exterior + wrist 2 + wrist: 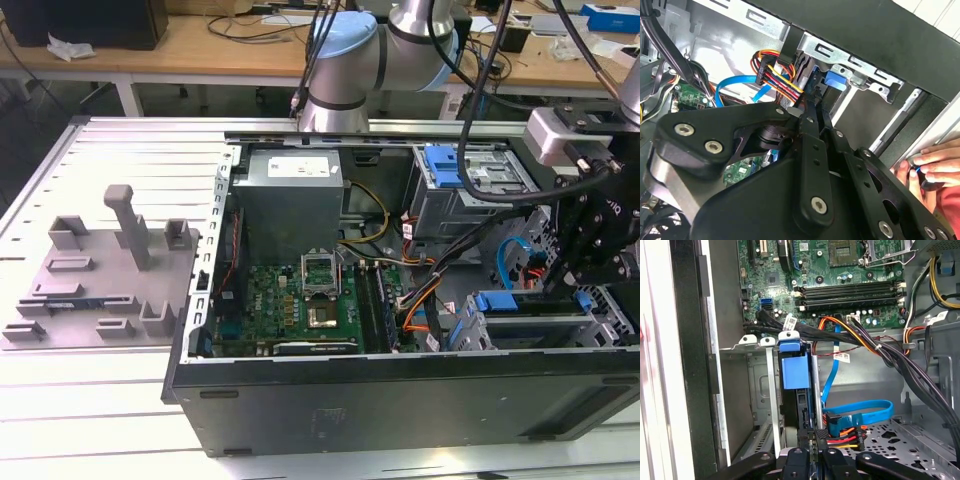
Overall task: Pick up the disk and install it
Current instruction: 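Insert the first disk wire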
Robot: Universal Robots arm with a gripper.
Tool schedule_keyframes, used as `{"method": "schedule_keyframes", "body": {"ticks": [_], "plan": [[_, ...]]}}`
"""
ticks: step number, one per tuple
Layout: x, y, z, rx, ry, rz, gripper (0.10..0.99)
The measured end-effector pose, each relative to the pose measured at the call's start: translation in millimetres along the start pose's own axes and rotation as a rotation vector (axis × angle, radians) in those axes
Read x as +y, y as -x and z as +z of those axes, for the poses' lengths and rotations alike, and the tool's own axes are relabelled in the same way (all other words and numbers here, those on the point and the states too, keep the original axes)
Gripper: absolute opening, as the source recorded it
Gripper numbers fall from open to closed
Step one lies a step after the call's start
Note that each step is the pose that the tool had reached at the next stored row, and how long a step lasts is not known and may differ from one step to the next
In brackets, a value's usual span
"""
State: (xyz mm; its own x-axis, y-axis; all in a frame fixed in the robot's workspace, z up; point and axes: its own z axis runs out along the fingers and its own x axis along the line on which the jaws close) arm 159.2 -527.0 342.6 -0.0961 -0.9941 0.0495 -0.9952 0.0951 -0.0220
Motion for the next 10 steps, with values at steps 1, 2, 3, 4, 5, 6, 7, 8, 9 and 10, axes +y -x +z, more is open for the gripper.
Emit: {"method": "schedule_keyframes", "body": {"ticks": [1, 2, 3, 4, 5, 6, 7, 8, 9, 10], "plan": [[0.0, 0.0, 0.2, 0.0, 0.0, 0.0, 0.165], [-0.1, 0.0, 0.6, -0.0001, 0.0, 0.0, 0.165], [-0.1, 0.0, 0.8, 0.0, 0.0, 0.0, 0.165], [-0.1, 0.0, 1.0, 0.0, 0.0, 0.0, 0.165], [-0.2, 0.0, 1.3, -0.0001, 0.0, 0.0, 0.165], [-0.2, 0.0, 1.6, -0.0001, 0.0, 0.0, 0.165], [-0.2, -0.1, 2.0, -0.0001, 0.0, 0.0, 0.165], [-0.2, -0.1, 2.3, -0.0001, 0.0, 0.0, 0.165], [-0.2, -0.1, 2.7, -0.0003, 0.0, 0.0, 0.165], [-0.2, -0.2, 2.9, -0.0001, 0.0, 0.0, 0.165]]}}
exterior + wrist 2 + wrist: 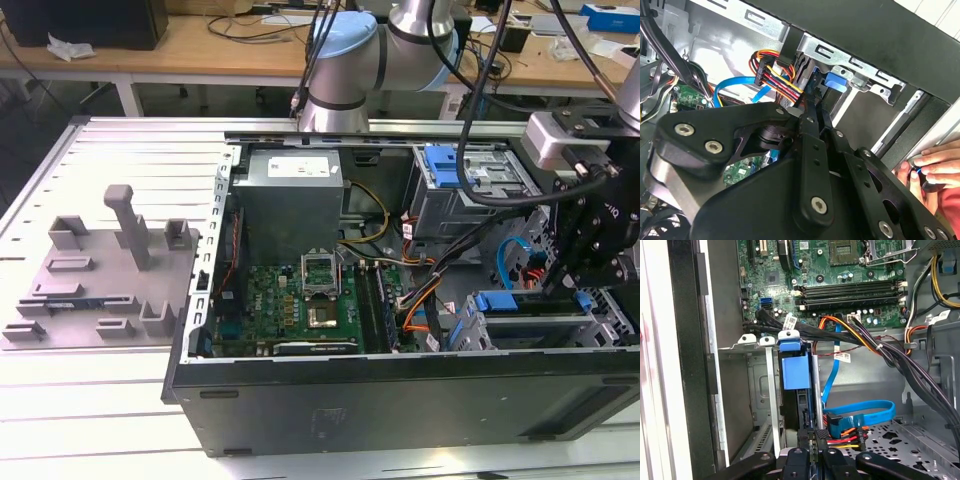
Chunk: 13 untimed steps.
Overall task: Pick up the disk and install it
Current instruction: 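Insert the first disk wire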
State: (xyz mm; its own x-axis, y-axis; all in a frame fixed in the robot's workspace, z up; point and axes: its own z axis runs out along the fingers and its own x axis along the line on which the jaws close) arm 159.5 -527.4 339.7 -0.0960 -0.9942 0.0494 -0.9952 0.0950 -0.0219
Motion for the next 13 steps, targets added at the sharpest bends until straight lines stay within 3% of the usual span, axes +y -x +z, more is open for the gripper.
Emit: {"method": "schedule_keyframes", "body": {"ticks": [13], "plan": [[0.1, 0.1, 3.4, -0.0004, 0.001, 0.0, 0.165]]}}
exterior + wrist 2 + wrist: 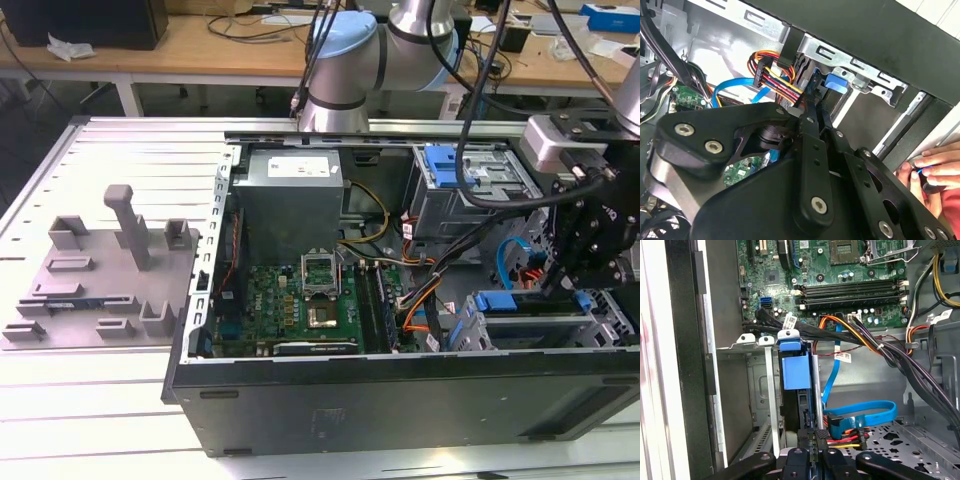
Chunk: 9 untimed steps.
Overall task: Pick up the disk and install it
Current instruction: 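Insert the first disk wire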
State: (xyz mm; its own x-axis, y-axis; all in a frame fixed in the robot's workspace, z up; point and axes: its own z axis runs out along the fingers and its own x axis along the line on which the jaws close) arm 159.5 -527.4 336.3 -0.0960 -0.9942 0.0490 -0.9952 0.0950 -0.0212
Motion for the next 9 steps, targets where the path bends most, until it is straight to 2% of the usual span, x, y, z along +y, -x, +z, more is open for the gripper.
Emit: {"method": "schedule_keyframes", "body": {"ticks": [1, 2, 3, 4, 5, 6, 9], "plan": [[0.0, -0.2, -3.2, -0.0007, 0.0, 0.0, 0.176], [-0.1, -0.4, -9.1, 0.0024, 0.0, 0.0, 0.235], [-0.2, -0.6, -12.4, 0.0035, 0.0, 0.0, 0.235], [-0.3, -0.8, -15.4, 0.0041, 0.0, 0.0, 0.294], [-0.4, -0.9, -19.7, 0.0055, 0.0, 0.0, 0.294], [-0.5, -1.0, -23.9, 0.0072, -0.001, 0.0, 0.361], [-0.7, -1.3, -38.7, 0.0124, -0.001, 0.0, 0.361]]}}
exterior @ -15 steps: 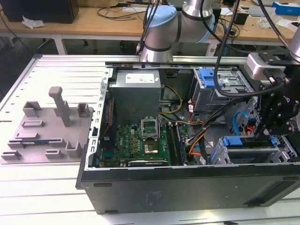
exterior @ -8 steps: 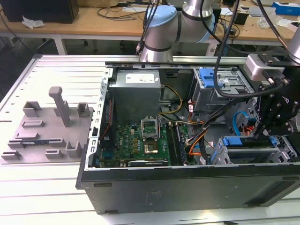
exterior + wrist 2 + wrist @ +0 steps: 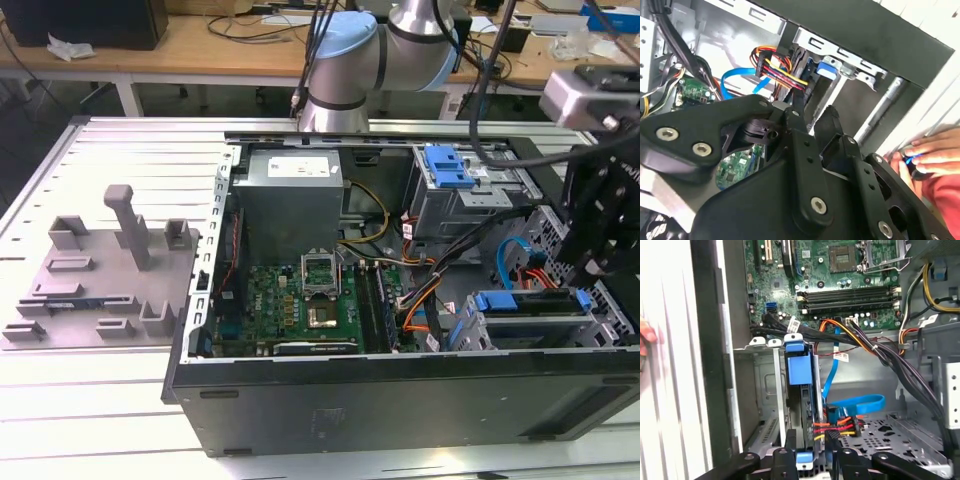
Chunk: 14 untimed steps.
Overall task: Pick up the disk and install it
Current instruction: 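Insert the first disk wire, then insert the second disk wire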
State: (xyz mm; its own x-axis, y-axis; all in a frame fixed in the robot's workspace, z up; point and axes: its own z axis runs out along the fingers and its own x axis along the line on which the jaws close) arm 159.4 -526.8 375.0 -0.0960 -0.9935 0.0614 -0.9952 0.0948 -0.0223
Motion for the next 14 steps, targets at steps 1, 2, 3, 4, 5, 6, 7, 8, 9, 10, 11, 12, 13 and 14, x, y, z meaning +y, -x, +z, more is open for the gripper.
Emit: {"method": "schedule_keyframes", "body": {"ticks": [1, 2, 3, 4, 5, 6, 7, 8, 9, 10, 11, 12, 13, 14], "plan": [[0.0, -0.1, -2.0, 0.0008, 0.0, 0.0, 0.361], [-0.1, -0.2, -3.9, 0.0014, 0.0, 0.0, 0.361], [-0.1, -0.2, -4.1, 0.0015, 0.0, 0.0, 0.361], [-0.1, -0.2, -4.1, 0.0017, 0.0, 0.0, 0.361], [-0.1, -0.2, -4.3, 0.0022, 0.0, 0.0, 0.361], [-0.1, -0.2, -4.3, 0.0023, 0.0, 0.0, 0.361], [-0.1, -0.2, -4.3, 0.0023, 0.0, 0.0, 0.361], [-0.1, -0.2, -4.3, 0.0023, 0.0, 0.0, 0.361], [-0.1, -0.2, -4.3, 0.0024, 0.0, 0.0, 0.361], [-0.1, -0.2, -4.3, 0.0024, 0.0, 0.0, 0.361], [-0.1, -0.2, -4.3, 0.0025, 0.0, 0.0, 0.361], [-0.1, -0.2, -4.3, 0.0026, 0.0, 0.0, 0.361], [-0.1, -0.2, -4.3, 0.0026, 0.0, 0.0, 0.361], [-0.1, -0.2, -4.3, 0.0027, 0.0, 0.0, 0.361]]}}
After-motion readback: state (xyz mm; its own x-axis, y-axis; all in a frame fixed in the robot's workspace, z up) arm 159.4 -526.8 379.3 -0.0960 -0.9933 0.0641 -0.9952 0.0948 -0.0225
